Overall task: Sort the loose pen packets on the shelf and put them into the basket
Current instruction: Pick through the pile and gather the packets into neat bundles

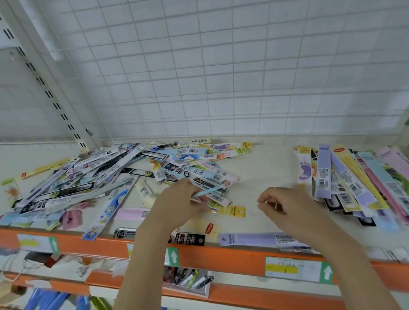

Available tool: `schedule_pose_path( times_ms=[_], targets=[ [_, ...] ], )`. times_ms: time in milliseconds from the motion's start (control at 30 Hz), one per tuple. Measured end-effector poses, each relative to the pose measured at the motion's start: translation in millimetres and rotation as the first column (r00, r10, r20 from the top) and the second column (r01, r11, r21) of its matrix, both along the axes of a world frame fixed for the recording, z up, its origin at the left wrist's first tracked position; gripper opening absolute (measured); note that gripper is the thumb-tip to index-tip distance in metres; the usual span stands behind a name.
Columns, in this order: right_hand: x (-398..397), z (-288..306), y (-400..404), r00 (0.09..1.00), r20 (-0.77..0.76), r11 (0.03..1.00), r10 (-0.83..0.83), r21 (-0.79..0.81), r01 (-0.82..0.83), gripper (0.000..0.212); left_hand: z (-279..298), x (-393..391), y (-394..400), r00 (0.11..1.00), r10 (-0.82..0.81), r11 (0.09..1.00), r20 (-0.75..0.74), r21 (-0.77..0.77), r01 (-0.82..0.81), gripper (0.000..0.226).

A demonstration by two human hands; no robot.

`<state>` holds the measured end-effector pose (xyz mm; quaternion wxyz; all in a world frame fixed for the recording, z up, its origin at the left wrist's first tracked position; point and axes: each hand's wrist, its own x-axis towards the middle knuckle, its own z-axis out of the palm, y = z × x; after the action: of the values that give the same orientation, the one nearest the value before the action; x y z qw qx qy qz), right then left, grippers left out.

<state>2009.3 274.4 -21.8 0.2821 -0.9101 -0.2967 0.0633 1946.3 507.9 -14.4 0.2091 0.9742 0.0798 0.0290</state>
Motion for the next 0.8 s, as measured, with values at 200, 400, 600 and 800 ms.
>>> schedule_pose_path(
  times_ms=[200,400,600,800],
  targets=[
    [-1,1,4,1.000,0.011,1.000,0.015,-0.004,-0.015,0.014,-10,4,5,0.983,-0.085,0.984,0.161,0.166,0.058,0.021],
    [-5,3,4,0.993,-0.082,0.996,0.085,0.026,-0.083,0.010,-8,-2,7,0.922,-0.055,0.980,0.384,0.199,-0.025,0.024],
    [-13,9,3,0.962,-0.185,0.979,0.199,-0.015,-0.205,0.025,11,-1,2,0.879,0.041,0.999,0.475,-0.005,-0.044,0.019],
    [-15,10,3,0.959,-0.133,0.955,0.250,-0.130,-0.267,0.018,24,3,-9,0.816,0.071,0.996,0.574,-0.090,-0.023,0.024]
  ],
)
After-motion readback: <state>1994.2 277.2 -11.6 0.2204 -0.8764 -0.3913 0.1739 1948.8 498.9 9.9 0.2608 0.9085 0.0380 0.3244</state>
